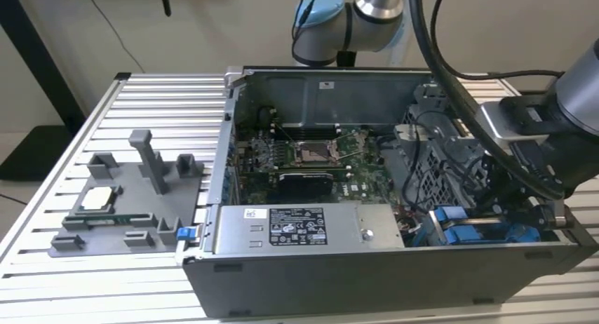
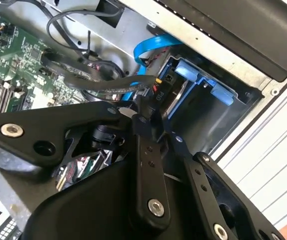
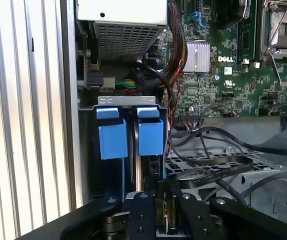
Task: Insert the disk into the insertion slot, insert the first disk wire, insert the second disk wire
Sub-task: 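Insert the second disk wire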
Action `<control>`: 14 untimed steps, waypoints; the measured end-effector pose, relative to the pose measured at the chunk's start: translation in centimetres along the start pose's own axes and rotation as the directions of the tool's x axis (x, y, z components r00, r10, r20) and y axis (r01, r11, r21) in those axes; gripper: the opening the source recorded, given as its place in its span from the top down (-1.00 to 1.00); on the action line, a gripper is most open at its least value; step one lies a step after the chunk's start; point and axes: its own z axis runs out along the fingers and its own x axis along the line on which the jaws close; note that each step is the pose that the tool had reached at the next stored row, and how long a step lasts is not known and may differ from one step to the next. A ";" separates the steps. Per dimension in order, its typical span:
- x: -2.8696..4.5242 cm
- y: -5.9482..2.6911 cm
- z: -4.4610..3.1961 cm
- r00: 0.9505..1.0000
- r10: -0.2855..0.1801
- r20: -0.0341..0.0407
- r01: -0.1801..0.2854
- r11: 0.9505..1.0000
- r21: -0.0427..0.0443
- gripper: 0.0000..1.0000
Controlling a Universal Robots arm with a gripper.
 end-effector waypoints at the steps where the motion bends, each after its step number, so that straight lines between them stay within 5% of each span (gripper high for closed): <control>1: -0.03 0.00 -0.15 1.000 0.001 0.001 -0.001 1.000 -0.001 -1.00; 14: -0.82 -0.12 -4.11 1.000 0.008 -0.001 -0.008 1.000 -0.010 -1.00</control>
